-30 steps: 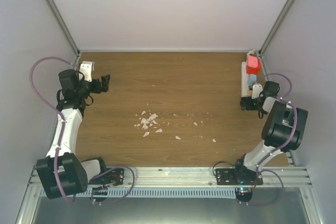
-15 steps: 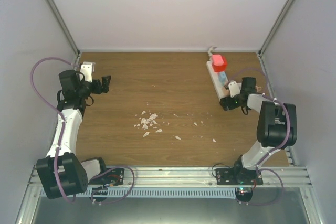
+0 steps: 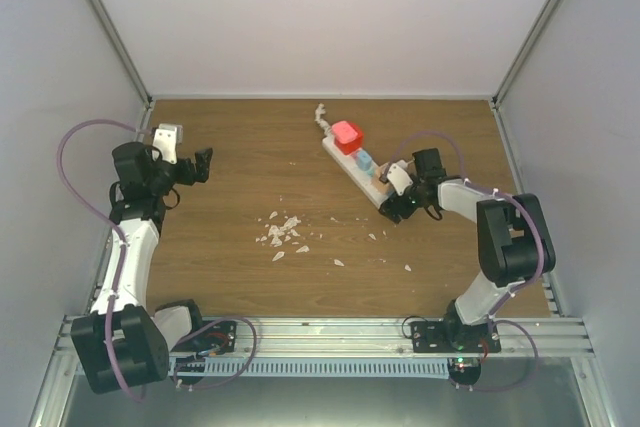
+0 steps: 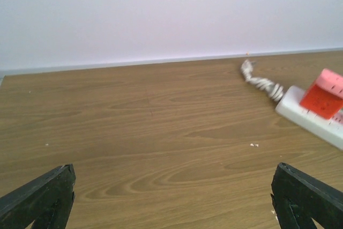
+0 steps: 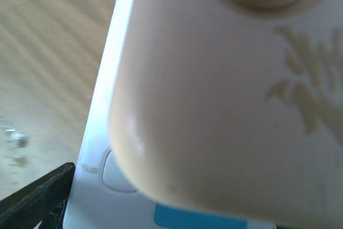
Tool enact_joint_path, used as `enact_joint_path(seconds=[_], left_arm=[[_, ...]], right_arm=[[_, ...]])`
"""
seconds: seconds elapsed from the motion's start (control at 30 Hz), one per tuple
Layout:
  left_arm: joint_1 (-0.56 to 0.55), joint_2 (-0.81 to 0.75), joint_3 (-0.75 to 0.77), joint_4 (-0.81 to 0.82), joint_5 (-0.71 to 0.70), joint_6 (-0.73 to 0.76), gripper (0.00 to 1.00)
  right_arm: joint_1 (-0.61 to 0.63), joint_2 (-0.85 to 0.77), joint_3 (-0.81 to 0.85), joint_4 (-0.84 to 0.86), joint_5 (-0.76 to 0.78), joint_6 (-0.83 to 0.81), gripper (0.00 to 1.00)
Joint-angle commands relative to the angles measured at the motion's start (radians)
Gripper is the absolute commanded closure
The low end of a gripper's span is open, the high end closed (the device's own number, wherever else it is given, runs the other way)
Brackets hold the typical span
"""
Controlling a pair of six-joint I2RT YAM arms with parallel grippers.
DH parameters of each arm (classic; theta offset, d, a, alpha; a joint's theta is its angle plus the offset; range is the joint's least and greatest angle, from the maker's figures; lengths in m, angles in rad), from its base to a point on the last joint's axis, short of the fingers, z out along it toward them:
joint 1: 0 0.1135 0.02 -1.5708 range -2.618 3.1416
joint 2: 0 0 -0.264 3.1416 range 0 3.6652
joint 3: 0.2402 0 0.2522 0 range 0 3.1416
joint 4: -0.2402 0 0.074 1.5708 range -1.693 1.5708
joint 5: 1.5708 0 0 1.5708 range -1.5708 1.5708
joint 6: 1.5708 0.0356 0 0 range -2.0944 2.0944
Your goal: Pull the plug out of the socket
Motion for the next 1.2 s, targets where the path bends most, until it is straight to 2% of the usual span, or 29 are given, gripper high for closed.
enact_joint_path(seconds=[0.0,0.17,0.27,0.57,0.7,0.83,1.17], left_arm=[[-0.004,-0.037,-0.024,0.105,0.053,0.006,0.01],[-0.005,-0.044,-0.040,0.106,0.134,0.015,0.01],[-0.011,-0.044,-0.023,0.026,0.242,0.089,0.01],[-0.046,-0.051,0.059,-0.398,0.516,0.555,0.01],[-0.084,-0.067,0.055,-0.526,0.624,0.721,0.01],[-0.142,-0.072,0.052,-0.613,0.647,0.810,0.01],[-0.311,-0.077,0.043,-0.669,0.585,0.874,0.01]], right_arm=[[0.096,-0.048,-0.020,-0.033,-0.100,-0.112,0.36],[0.177,-0.065,-0.036,-0.063,-0.155,-0.175,0.36],[0.214,-0.087,-0.060,-0.077,-0.182,-0.239,0.38],[0.237,-0.174,-0.153,-0.151,-0.237,-0.464,0.41],[0.237,-0.225,-0.198,-0.197,-0.271,-0.570,0.43],[0.236,-0.270,-0.249,-0.242,-0.295,-0.665,0.45],[0.211,-0.381,-0.407,-0.267,-0.264,-0.781,0.47]])
